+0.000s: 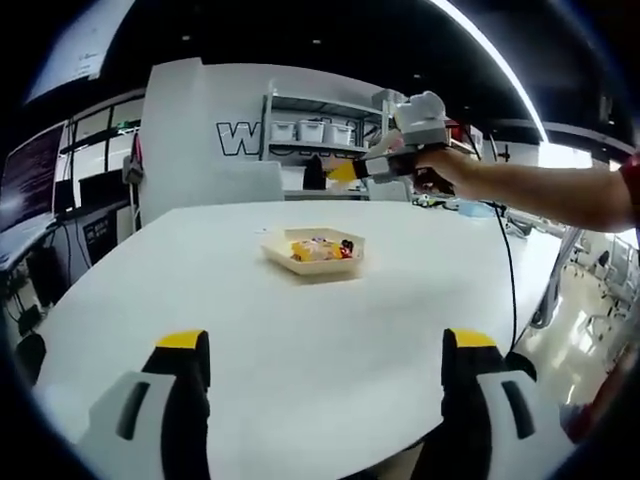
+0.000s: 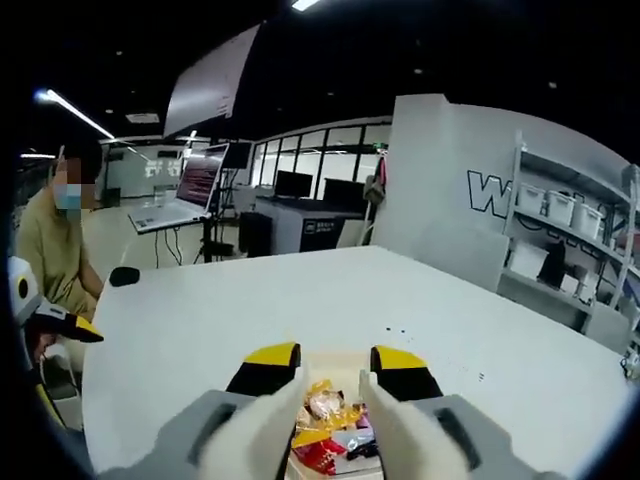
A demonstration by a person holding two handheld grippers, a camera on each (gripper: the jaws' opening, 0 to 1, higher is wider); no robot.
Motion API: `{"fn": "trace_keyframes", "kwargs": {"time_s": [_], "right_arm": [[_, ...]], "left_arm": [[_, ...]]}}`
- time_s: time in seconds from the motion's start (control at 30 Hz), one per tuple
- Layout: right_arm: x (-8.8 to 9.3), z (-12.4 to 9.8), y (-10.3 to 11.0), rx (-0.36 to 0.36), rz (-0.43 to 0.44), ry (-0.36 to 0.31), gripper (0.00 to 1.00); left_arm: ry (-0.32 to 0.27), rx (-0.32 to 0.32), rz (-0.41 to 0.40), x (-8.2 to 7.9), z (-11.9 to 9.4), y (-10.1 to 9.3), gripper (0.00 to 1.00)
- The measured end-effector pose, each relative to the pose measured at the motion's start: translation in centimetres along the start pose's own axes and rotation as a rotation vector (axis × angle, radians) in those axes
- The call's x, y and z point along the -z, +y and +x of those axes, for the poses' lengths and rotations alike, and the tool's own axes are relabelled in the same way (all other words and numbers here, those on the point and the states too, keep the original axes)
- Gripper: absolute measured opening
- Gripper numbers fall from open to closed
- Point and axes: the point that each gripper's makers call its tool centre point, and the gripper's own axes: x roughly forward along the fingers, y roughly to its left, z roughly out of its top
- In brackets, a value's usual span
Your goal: Place the target food into the container with the food tongs after gripping and lifting it, then release it inside without dropping or visibly crushing the food.
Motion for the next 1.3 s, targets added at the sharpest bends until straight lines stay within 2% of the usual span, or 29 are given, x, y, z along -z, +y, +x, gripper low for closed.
{"fn": "trace_keyframes", "kwargs": {"time_s": [0.27, 0.43, 0.6, 0.77, 0.83, 1.03, 1.3], "right_arm": [[0.5, -0.9, -0.2, 0.005, 0.012, 0.003, 0.22], [1.1, -1.3, -0.2, -0.004, 0.065, -0.004, 0.22], [1.8, -1.6, 0.0, -0.007, 0.075, 0.002, 0.23], [2.2, -2.3, 1.0, -0.03, 0.091, -0.001, 0.23], [2.4, -2.5, 1.0, -0.019, 0.067, -0.002, 0.23], [3.3, -3.2, 0.9, -0.021, 0.09, 0.005, 0.23], [3.8, -4.4, 2.4, -0.046, 0.135, -0.023, 0.24]], "left_arm": [[0.006, 0.011, 0.01, 0.1, 0.3, -0.4, 0.94], [0.007, 0.019, 0.017, 0.1, 0.3, -0.7, 0.93], [0.012, 0.025, 0.019, 0.2, 0.3, -0.8, 0.93], [0.018, 0.034, 0.025, 0.3, 0.4, -1.1, 0.93], [0.017, 0.038, 0.026, 0.3, 0.4, -1.2, 0.93], [0.017, 0.04, 0.025, 0.4, 0.3, -1.3, 0.93], [0.034, 0.059, 0.045, 0.7, 0.6, -1.6, 0.93]]}}
